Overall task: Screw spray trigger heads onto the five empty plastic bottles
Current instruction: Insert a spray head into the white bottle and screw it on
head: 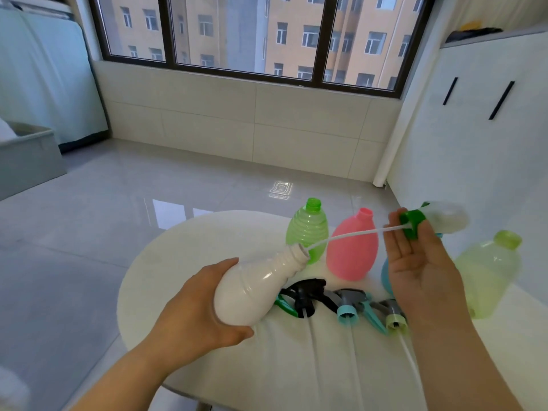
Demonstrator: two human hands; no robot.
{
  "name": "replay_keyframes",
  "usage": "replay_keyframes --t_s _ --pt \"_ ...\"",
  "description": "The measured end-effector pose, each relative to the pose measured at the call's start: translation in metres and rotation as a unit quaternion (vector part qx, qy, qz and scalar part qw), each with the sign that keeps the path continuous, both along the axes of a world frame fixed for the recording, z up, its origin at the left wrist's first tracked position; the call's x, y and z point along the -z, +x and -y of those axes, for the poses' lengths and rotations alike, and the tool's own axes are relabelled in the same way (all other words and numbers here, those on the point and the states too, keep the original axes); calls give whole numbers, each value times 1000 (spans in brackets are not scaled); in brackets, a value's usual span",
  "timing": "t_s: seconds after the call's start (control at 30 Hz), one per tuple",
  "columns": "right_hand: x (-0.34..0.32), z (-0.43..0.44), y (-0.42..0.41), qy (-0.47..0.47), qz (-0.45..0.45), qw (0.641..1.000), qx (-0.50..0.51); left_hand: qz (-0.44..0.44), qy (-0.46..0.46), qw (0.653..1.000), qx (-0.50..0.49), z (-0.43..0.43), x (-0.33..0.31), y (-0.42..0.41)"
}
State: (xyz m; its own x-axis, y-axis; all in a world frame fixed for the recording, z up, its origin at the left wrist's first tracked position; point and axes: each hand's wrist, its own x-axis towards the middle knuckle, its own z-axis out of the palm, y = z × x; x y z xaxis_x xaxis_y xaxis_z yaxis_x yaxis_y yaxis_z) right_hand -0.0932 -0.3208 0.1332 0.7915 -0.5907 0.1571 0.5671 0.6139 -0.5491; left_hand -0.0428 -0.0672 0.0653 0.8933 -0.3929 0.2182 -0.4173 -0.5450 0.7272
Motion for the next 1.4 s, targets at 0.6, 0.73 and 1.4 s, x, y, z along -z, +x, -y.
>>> replay_keyframes --t_s 0.6,0.73,1.4 --pt "19 -50 11 -322 -114 931 -131 -45 -83 995 34 7 -1 -7" --pt "26 -48 15 -304 -145 933 -129 -36 -69 997 19 8 -3 -9" --pt "21 -69 24 -242 -134 959 -62 -49 -97 994 30 30 9 -14"
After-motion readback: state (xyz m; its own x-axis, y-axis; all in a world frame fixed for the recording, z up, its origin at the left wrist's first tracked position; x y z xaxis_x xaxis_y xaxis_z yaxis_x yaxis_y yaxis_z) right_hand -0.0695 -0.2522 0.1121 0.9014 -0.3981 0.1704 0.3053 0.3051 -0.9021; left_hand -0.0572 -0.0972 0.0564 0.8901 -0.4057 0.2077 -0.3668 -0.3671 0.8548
